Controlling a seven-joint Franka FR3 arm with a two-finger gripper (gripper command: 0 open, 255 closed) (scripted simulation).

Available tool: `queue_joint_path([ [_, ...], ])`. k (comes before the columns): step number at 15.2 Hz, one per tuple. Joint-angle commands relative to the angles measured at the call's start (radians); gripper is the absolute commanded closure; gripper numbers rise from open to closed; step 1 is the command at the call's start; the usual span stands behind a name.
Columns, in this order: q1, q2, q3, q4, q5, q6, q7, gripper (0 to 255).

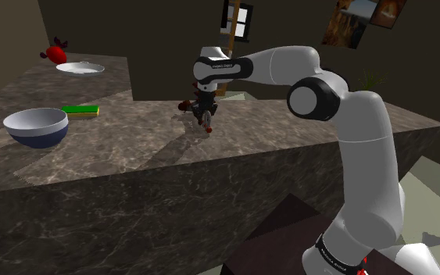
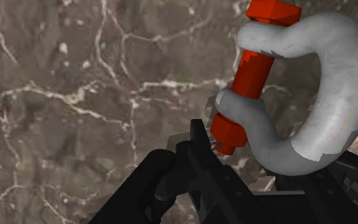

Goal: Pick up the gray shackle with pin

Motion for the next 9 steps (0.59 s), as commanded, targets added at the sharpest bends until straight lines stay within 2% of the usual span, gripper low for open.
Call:
queue_joint_path([
  [1, 0.000, 0.000, 0.000, 0.000, 0.000, 0.000, 0.000, 255],
  [5, 0.000, 0.000, 0.000, 0.000, 0.000, -0.001, 0.001, 255],
  [9, -0.001, -0.005, 0.000, 0.046, -0.001, -0.051, 0.002, 255],
])
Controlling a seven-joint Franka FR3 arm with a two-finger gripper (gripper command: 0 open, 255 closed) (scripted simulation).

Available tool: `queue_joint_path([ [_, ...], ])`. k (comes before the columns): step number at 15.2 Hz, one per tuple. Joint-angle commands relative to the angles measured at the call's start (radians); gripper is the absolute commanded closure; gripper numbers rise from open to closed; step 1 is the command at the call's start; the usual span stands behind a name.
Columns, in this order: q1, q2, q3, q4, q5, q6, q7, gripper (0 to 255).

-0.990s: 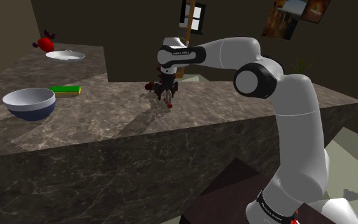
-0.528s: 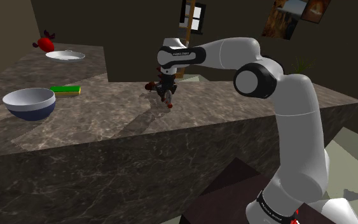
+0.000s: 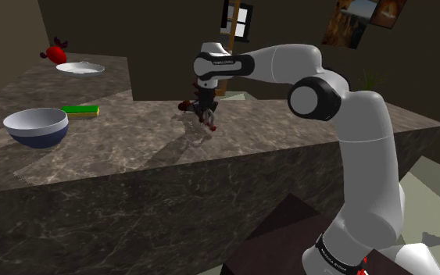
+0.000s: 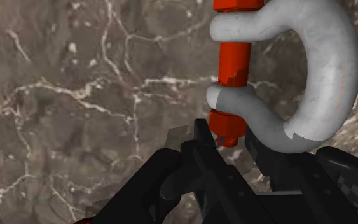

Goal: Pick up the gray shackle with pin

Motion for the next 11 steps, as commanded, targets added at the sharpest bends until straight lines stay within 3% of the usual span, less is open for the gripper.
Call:
queue_joint_path([
  [1, -0.001, 0.001, 0.000, 0.031, 0.000, -0.030, 0.001, 255],
  [11, -0.005, 0.014, 0.000, 0.186, 0.000, -0.172, 0.004, 255],
])
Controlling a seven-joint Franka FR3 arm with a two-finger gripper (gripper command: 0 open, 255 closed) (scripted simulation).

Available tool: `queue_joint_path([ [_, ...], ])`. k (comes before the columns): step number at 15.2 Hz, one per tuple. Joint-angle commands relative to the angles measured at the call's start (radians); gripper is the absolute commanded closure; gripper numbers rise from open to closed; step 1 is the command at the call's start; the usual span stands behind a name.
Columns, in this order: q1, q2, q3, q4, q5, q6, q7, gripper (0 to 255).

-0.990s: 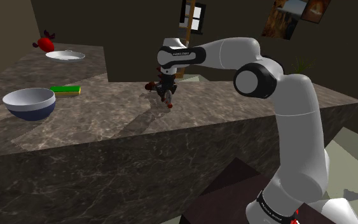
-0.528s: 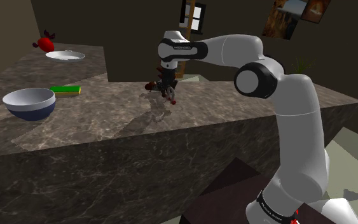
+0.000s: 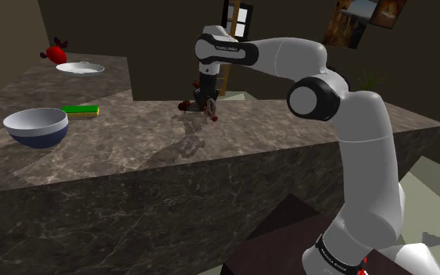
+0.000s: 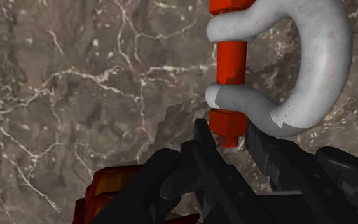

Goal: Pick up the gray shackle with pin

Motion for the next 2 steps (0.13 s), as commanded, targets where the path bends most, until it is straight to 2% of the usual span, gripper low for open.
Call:
queue_joint_path([
  [1, -0.002, 0.007, 0.000, 0.027, 0.000, -0.020, 0.000, 255],
  [2, -0.002, 0.008, 0.000, 0.028, 0.000, -0.020, 0.000, 255],
])
